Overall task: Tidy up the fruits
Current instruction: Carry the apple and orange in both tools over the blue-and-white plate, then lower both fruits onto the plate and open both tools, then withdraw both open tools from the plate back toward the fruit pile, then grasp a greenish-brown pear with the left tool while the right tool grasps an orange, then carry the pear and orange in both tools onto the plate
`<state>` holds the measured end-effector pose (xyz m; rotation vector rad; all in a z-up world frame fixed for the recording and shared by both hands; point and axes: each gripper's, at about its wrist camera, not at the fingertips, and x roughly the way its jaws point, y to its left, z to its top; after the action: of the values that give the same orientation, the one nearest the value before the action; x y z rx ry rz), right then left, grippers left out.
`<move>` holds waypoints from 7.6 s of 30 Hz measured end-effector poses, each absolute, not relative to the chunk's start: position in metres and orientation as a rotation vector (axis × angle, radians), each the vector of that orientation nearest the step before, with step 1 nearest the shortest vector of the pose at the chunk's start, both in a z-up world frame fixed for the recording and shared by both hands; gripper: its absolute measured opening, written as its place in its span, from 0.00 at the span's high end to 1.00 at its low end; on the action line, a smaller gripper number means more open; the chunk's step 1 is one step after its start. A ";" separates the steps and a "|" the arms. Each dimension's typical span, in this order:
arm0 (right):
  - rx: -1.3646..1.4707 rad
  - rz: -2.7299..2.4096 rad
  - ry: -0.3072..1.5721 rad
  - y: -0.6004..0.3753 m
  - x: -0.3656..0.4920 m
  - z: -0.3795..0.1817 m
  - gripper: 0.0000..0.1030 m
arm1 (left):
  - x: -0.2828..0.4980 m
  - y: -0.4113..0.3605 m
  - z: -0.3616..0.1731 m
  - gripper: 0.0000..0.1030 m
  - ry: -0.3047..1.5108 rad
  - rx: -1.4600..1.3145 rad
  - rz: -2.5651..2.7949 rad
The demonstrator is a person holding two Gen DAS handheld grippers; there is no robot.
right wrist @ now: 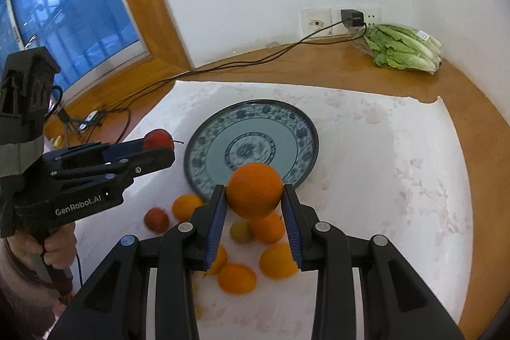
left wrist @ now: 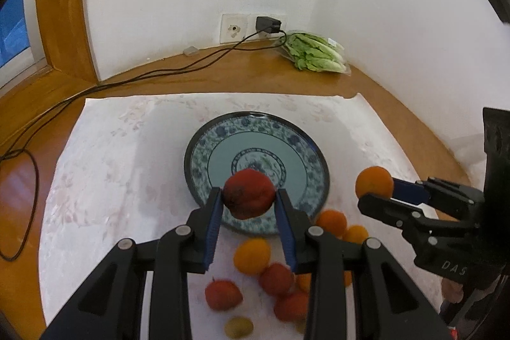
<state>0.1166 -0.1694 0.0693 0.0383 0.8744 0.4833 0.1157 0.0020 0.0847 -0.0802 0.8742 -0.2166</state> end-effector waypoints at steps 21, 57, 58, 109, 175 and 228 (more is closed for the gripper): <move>-0.006 0.454 0.938 -0.142 0.190 0.030 0.65 | 0.184 -0.003 0.036 0.67 0.962 -0.081 -0.163; 0.016 0.481 0.941 -0.148 0.184 0.030 0.53 | 0.175 -0.004 0.042 0.39 0.968 -0.068 -0.156; 0.016 0.485 0.934 -0.148 0.180 0.033 0.53 | 0.172 -0.004 0.044 0.37 0.965 -0.060 -0.154; 0.096 0.465 0.947 -0.194 0.059 0.035 0.51 | 0.038 0.035 0.046 0.33 1.035 -0.128 -0.106; 0.130 0.498 0.992 -0.168 0.062 0.004 0.61 | 0.033 0.014 0.016 0.60 1.028 -0.126 -0.217; 0.087 0.516 0.897 -0.169 0.061 0.045 0.65 | 0.058 0.005 0.076 0.75 0.939 -0.117 -0.254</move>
<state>0.0612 -0.1688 0.0453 0.0866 0.8971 0.5165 0.0577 0.0050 0.0755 -0.1169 0.9386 -0.2538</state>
